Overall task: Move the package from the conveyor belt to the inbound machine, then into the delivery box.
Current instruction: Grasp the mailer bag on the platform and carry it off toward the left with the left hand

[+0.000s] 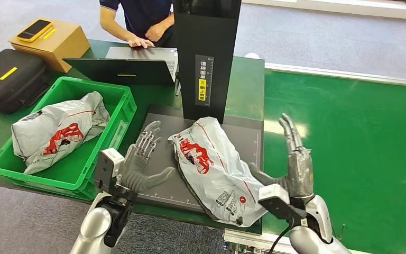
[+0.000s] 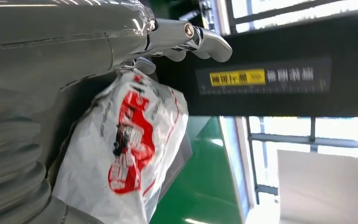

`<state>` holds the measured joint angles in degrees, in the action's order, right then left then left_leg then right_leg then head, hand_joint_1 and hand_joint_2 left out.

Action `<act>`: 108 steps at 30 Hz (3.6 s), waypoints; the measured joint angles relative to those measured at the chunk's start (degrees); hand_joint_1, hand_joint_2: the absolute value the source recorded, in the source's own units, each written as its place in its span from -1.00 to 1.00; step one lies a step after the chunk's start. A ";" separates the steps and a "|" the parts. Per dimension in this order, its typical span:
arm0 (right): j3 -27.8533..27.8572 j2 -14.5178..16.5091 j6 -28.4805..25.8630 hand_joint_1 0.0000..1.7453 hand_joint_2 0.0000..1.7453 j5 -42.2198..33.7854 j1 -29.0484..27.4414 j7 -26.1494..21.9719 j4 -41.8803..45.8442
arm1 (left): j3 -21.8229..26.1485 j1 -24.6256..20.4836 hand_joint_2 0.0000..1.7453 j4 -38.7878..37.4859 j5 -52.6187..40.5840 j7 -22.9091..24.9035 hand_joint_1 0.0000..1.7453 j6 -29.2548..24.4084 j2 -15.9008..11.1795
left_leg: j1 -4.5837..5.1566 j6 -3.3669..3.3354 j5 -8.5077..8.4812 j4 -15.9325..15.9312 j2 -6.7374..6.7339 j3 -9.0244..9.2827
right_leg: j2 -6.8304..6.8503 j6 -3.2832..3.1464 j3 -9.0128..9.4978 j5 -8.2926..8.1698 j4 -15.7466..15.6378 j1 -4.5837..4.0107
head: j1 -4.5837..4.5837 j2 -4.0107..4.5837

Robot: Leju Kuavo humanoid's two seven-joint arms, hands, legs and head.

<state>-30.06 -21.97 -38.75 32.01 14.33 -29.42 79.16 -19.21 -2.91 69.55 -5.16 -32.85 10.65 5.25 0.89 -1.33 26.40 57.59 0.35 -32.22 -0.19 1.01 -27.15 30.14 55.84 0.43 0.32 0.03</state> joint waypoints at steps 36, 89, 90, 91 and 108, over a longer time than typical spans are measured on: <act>37.46 17.98 19.02 -1.00 1.00 -14.13 -18.23 0.63 8.32 | -26.99 -18.94 1.00 -24.39 -53.67 17.13 -1.00 -18.00 4.07 | 0.01 0.00 -0.01 0.00 0.06 -0.01 | 0.08 0.01 -0.02 -0.01 -0.02 0.01 | 0.01 0.01; 40.11 21.97 20.13 -1.00 1.00 -13.90 -12.97 -0.07 4.19 | -29.87 -31.74 1.00 -48.21 -56.69 21.70 1.00 -6.29 10.44 | 0.01 0.03 -0.03 -0.03 0.06 0.36 | 0.08 0.00 0.36 0.00 0.01 -0.01 | 0.01 0.00; 40.10 21.97 20.16 -1.00 1.00 -13.97 -12.95 -0.08 4.15 | -29.85 -31.68 1.00 -48.21 -56.60 21.47 1.00 -6.69 10.39 | 0.01 0.03 -0.03 -0.03 0.06 0.35 | 0.08 0.00 0.36 0.00 0.01 -0.01 | 0.01 0.01; 40.10 21.97 20.20 -1.00 1.00 -14.05 -12.94 -0.10 4.11 | -29.79 -31.57 1.00 -48.21 -56.46 21.09 1.00 -7.37 10.31 | 0.01 0.03 -0.03 -0.03 0.06 0.35 | 0.08 0.00 0.35 0.00 0.01 -0.01 | 0.01 0.00; 40.97 22.41 20.97 -1.00 1.00 -15.25 -15.89 0.05 7.01 | 5.29 -21.30 1.00 -12.87 -65.96 12.64 1.00 -50.69 0.44 | -0.04 0.10 -0.05 -0.07 -0.10 0.07 | -0.11 -0.08 -0.09 0.05 0.15 -0.04 | -0.03 0.01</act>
<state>10.92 0.44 -17.79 16.76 -1.56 -29.37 86.17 -13.93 -24.20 56.68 -71.12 -20.21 -40.04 5.68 0.85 -1.23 26.35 57.51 0.25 -32.16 -0.30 0.94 -27.24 30.18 55.99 0.39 0.29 0.04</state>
